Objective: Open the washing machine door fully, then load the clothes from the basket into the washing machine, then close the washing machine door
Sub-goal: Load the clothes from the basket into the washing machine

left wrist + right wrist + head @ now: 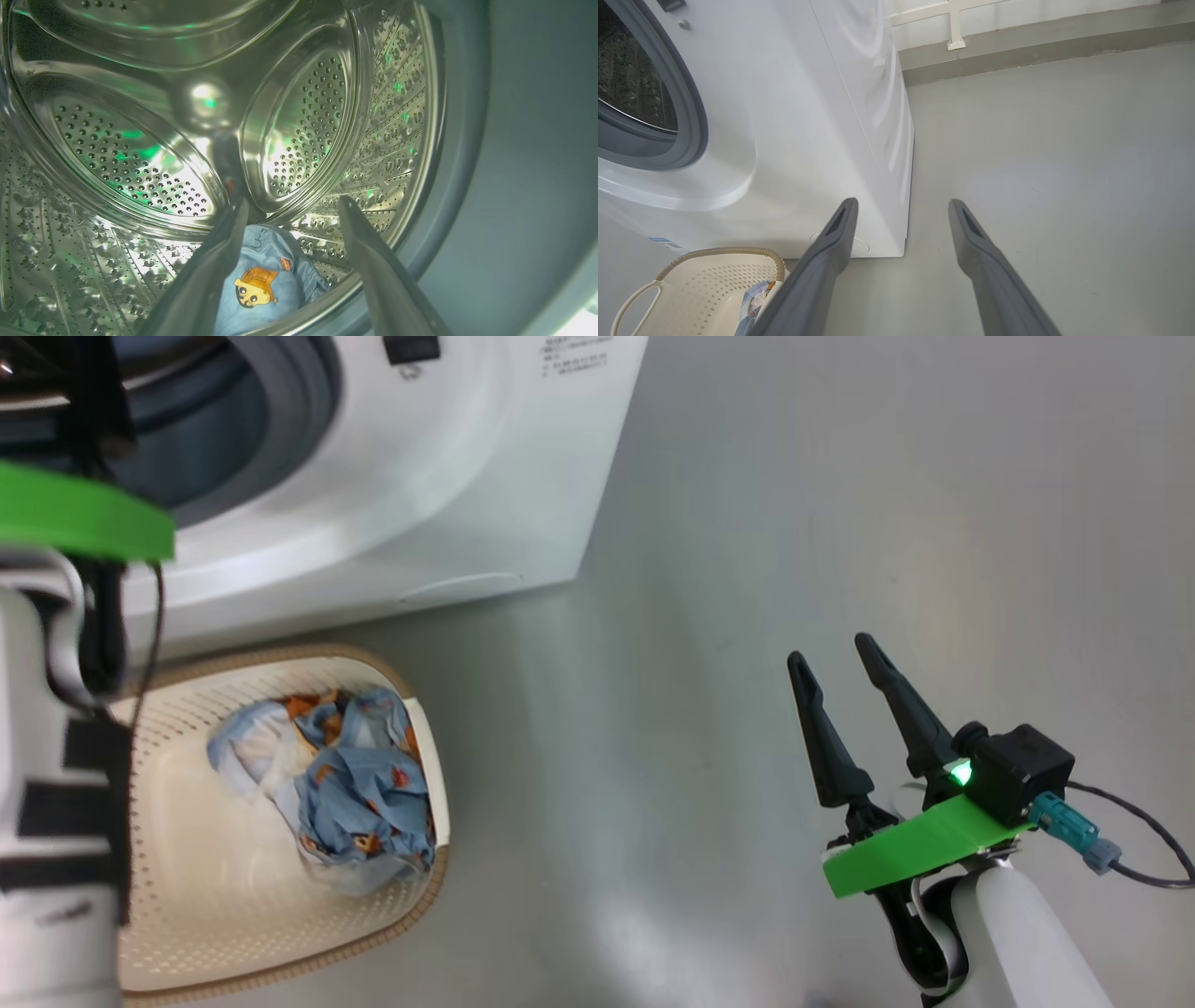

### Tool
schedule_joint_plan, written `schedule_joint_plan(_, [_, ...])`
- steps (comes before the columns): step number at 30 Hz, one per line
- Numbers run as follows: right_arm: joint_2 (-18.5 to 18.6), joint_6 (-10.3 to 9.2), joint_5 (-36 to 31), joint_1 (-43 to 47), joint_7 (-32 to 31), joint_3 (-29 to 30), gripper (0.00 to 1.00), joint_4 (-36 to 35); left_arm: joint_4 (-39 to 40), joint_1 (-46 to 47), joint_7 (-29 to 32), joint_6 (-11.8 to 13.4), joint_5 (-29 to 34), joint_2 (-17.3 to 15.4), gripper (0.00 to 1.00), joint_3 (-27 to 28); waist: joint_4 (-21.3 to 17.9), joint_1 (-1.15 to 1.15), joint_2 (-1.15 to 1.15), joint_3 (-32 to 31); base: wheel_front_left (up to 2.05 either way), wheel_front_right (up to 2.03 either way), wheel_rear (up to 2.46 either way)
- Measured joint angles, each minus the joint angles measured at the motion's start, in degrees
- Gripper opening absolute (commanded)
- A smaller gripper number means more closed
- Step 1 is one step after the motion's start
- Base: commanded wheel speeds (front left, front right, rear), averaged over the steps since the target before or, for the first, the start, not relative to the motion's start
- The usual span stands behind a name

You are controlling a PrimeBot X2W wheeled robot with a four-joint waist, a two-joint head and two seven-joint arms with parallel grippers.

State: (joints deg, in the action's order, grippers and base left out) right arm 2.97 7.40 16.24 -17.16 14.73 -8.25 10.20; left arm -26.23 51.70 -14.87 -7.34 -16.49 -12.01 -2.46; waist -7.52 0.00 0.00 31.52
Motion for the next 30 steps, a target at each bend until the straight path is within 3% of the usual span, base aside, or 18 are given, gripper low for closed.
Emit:
schedule_joint_plan(16, [0.03,0.0,-0.02,3.86,0.0,1.76,1.0,0.96,14.12,-22.99,0.0,0.0,1.15,5.32,1.0,5.87,2.84,0.0,0.0,-9.23,0.0,0.0,0.0])
schedule_joint_plan(30, [0.01,0.0,-0.01,7.09,0.0,2.26,1.0,1.38,19.16,-37.39,0.0,0.0,1.93,8.14,1.0,9.27,3.91,0.0,0.0,-15.89,0.0,0.0,0.0])
